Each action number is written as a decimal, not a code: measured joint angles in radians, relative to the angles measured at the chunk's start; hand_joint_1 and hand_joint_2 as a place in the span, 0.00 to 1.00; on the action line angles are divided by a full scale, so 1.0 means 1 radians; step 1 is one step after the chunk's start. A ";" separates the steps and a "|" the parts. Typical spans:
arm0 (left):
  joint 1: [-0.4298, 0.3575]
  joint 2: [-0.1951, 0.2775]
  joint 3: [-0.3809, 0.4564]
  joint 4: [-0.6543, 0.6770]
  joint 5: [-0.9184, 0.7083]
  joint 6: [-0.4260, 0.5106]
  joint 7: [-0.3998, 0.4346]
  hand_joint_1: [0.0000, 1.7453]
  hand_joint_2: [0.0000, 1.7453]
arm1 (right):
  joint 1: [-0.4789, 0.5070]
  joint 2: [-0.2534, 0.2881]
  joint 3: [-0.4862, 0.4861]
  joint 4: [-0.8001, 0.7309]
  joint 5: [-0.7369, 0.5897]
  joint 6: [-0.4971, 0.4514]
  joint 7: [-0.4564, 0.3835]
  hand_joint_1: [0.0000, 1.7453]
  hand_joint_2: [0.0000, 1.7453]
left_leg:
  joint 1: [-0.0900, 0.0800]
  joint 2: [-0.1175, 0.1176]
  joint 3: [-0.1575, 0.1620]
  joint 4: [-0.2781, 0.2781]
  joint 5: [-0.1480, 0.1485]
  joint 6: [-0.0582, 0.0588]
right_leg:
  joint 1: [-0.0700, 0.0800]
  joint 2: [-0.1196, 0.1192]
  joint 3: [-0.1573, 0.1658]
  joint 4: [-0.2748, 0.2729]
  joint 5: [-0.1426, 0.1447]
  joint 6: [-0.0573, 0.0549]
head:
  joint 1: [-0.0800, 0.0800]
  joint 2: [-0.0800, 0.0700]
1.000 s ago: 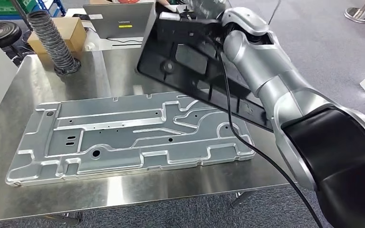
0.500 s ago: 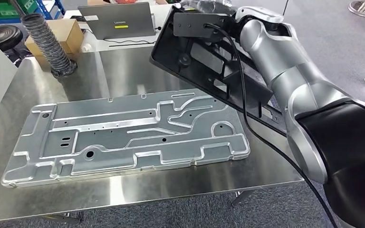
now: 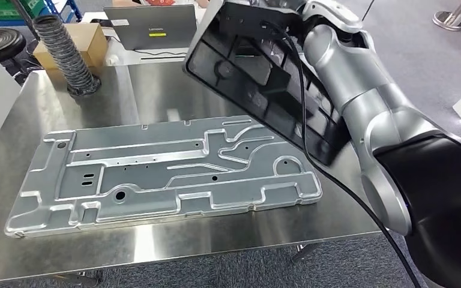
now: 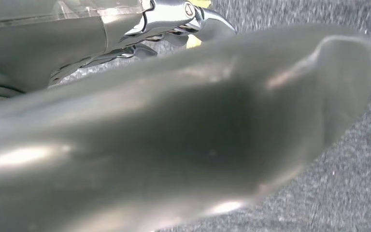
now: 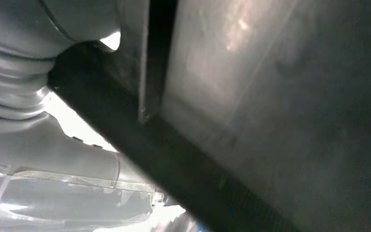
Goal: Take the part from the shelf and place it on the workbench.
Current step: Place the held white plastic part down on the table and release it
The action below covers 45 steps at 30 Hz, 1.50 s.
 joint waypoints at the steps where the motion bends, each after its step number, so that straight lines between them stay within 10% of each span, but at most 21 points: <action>1: 0.000 0.000 0.000 0.000 -0.002 0.001 0.001 0.00 0.00 | -0.001 -0.003 -0.006 0.000 0.004 0.091 -0.022 0.00 0.00 | 0.000 0.001 -0.001 -0.001 0.002 0.003 | -0.001 0.000 -0.025 0.056 -0.031 0.003 | 0.000 0.000; 3: -0.002 0.000 0.000 0.000 -0.005 0.003 0.003 0.00 0.00 | -0.011 -0.003 0.000 0.017 0.058 0.146 -0.035 0.00 0.00 | -0.001 0.001 -0.002 0.000 0.002 0.006 | -0.002 0.000 -0.090 0.196 -0.090 0.008 | 0.001 0.000; 5: -0.004 0.000 0.000 0.000 -0.006 0.003 0.004 0.00 0.00 | -0.020 -0.002 0.040 0.047 0.130 0.091 0.010 0.00 0.00 | -0.001 0.000 -0.001 0.002 0.001 0.006 | -0.003 0.000 -0.113 0.240 -0.087 0.008 | 0.002 0.000; 9: 0.001 -0.003 0.001 0.000 -0.011 0.009 0.006 0.00 0.00 | -0.016 0.003 0.059 0.038 0.090 -0.326 0.028 0.00 0.00 | -0.006 -0.001 -0.004 0.010 -0.005 -0.004 | -0.002 0.000 0.002 -0.004 0.026 -0.007 | 0.001 0.000; 12: -0.003 -0.004 0.001 0.000 -0.018 0.015 0.012 0.00 0.00 | -0.006 0.009 0.016 0.018 -0.005 -0.501 0.034 0.00 0.00 | -0.008 -0.001 -0.003 0.008 -0.007 -0.018 | 0.003 0.000 0.020 -0.046 0.033 -0.020 | 0.001 0.000; 17: -0.007 -0.004 0.001 0.000 -0.020 0.010 0.015 0.00 0.00 | -0.010 0.022 -0.015 0.040 -0.063 -0.095 0.019 0.00 0.00 | -0.005 0.001 -0.067 0.161 -0.100 -0.041 | -0.004 -0.006 0.028 -0.062 0.042 -0.043 | -0.003 0.000; 20: -0.008 -0.005 0.001 0.000 -0.024 0.010 0.020 0.00 0.00 | 0.006 0.027 -0.078 0.043 -0.172 -0.068 -0.016 0.00 0.00 | -0.003 0.001 -0.128 0.294 -0.137 -0.045 | -0.001 -0.005 0.028 -0.060 0.041 -0.044 | -0.004 0.000; 25: -0.009 -0.004 0.001 0.000 -0.025 0.007 0.022 0.00 0.00 | -0.018 0.027 -0.061 0.068 -0.063 0.106 0.000 0.00 0.00 | -0.006 0.002 -0.004 0.025 -0.010 -0.031 | 0.002 0.001 0.029 -0.055 0.037 -0.032 | -0.005 0.000; 30: -0.009 -0.006 0.003 0.000 -0.021 0.008 0.019 0.00 0.00 | -0.023 0.032 -0.052 0.077 -0.059 -0.051 0.008 0.00 0.00 | -0.004 0.001 0.000 -0.003 0.000 -0.004 | 0.002 0.001 0.008 -0.024 0.017 -0.006 | -0.005 0.000; 35: -0.008 -0.007 0.006 0.000 -0.019 0.008 0.015 0.00 0.00 | -0.025 0.033 -0.026 0.099 -0.026 0.031 0.007 0.00 0.00 | -0.003 0.001 0.000 -0.004 0.003 0.007 | -0.001 0.000 -0.112 0.239 -0.093 0.006 | -0.003 0.000; 40: -0.009 -0.008 0.007 0.000 -0.020 0.007 0.012 0.00 0.00 | -0.045 0.036 0.004 0.119 0.008 0.128 0.016 0.00 0.00 | -0.006 -0.003 -0.003 0.006 -0.004 -0.004 | 0.003 -0.001 0.012 -0.024 0.030 -0.012 | -0.003 0.000; 45: -0.009 -0.006 0.010 0.000 -0.024 0.007 0.008 0.00 0.00 | -0.061 0.045 0.073 0.134 0.098 0.169 0.029 0.00 0.00 | -0.008 -0.001 -0.012 0.024 -0.020 -0.031 | 0.002 -0.002 0.027 -0.061 0.040 -0.036 | -0.005 0.000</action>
